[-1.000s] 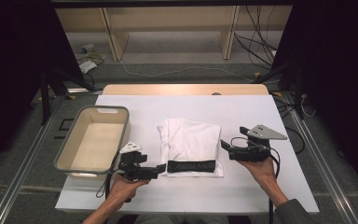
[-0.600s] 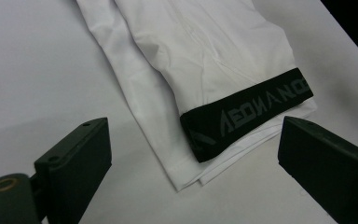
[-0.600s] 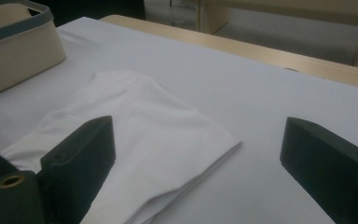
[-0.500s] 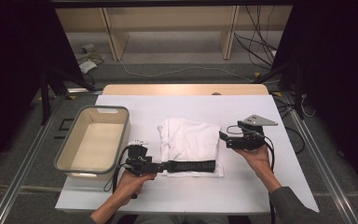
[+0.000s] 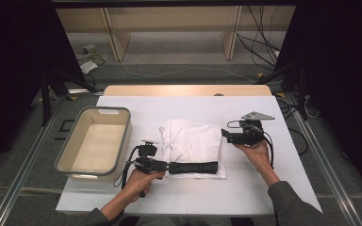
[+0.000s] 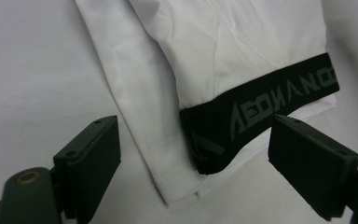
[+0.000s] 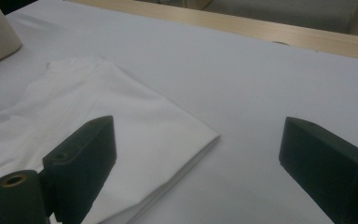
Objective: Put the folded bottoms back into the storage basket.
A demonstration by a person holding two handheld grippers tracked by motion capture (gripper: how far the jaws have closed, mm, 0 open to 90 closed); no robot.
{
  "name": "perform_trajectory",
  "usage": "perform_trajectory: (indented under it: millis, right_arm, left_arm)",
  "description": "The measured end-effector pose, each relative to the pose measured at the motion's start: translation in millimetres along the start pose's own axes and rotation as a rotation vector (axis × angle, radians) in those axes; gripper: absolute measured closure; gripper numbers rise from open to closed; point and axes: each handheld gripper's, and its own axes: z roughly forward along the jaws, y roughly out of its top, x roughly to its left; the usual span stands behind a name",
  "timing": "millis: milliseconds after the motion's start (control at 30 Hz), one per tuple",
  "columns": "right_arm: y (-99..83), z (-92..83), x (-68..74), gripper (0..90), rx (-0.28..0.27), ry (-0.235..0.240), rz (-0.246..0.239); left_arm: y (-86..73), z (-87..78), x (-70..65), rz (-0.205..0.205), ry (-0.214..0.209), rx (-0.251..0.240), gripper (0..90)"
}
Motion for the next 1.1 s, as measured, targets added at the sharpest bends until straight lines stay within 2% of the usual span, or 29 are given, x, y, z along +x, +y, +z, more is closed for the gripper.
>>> perform_trajectory:
  millis: [167, 200, 233, 300, 333, 400, 433, 467, 500, 533, 567, 633, 767, 833, 900, 1100]
  right_arm:
    - [-1.0, 4.5, -1.5, 12.2, 0.012, 0.011, 0.009]
    - [-0.6, 5.2, -0.8, 12.6, 0.013, 0.012, 0.013]
    - [-0.5, 5.7, -0.5, 12.7, 0.012, 0.016, 0.012]
    - [-0.3, 6.2, 0.0, 12.7, 0.012, 0.018, 0.013]
    - [0.0, 7.1, 1.3, 13.1, 0.014, 0.022, 0.010]
    - [0.4, 7.4, 2.0, 13.2, 0.014, 0.024, 0.010]
    - [0.7, 7.8, 2.4, 13.2, 0.017, 0.026, 0.006]
    - [1.0, 8.5, 3.3, 13.2, 0.019, 0.027, 0.003]
    - [1.1, 8.6, 3.6, 13.4, 0.019, 0.028, 0.003]
    - [1.1, 8.6, 3.6, 13.4, 0.019, 0.028, 0.003]
    - [1.4, 8.7, 3.7, 13.6, 0.020, 0.030, 0.003]
    - [1.8, 9.1, 4.0, 14.0, 0.017, 0.031, 0.000]
    - [2.8, 10.6, 4.6, 14.4, 0.021, 0.033, 0.000]
    - [3.3, 11.6, 4.8, 14.6, 0.021, 0.035, 0.000]
    - [3.7, 12.9, 4.9, 14.7, 0.021, 0.036, 0.001]
    - [6.1, 17.5, 4.0, 15.1, 0.037, 0.034, 0.008]
  left_arm:
    - [1.9, 2.3, -4.6, 0.030, 0.023, 0.016, 23.2]
    - [1.4, 2.8, -5.4, 0.041, 0.032, 0.013, 33.5]
    - [0.9, 4.9, -9.2, 0.066, 0.055, 0.008, 35.4]
    - [1.2, 5.7, -10.6, 0.072, 0.052, 0.009, 37.0]
    - [1.6, 7.0, -11.3, 0.063, 0.034, 0.012, 43.4]
    - [2.5, 9.6, -15.6, 0.090, 0.051, 0.011, 46.4]
    - [2.9, 11.2, -16.8, 0.091, 0.042, 0.018, 52.0]
    - [3.1, 13.2, -18.2, 0.088, 0.048, 0.012, 61.9]
    - [3.5, 13.5, -18.8, 0.097, 0.064, 0.014, 66.3]
    - [4.1, 13.9, -19.1, 0.100, 0.070, 0.015, 66.3]
    - [4.5, 13.9, -17.2, 0.093, 0.067, 0.013, 70.1]
    - [4.9, 13.9, -12.4, 0.062, 0.044, 0.007, 77.4]
    - [5.5, 13.4, -10.7, 0.059, 0.020, 0.010, 81.0]
    - [5.2, 13.3, -12.2, 0.042, -0.005, -0.001, 81.3]
    - [4.5, 13.4, -15.0, 0.045, -0.025, -0.003, 81.5]
    - [4.6, 12.0, -19.2, 0.089, 0.005, 0.002, 80.2]
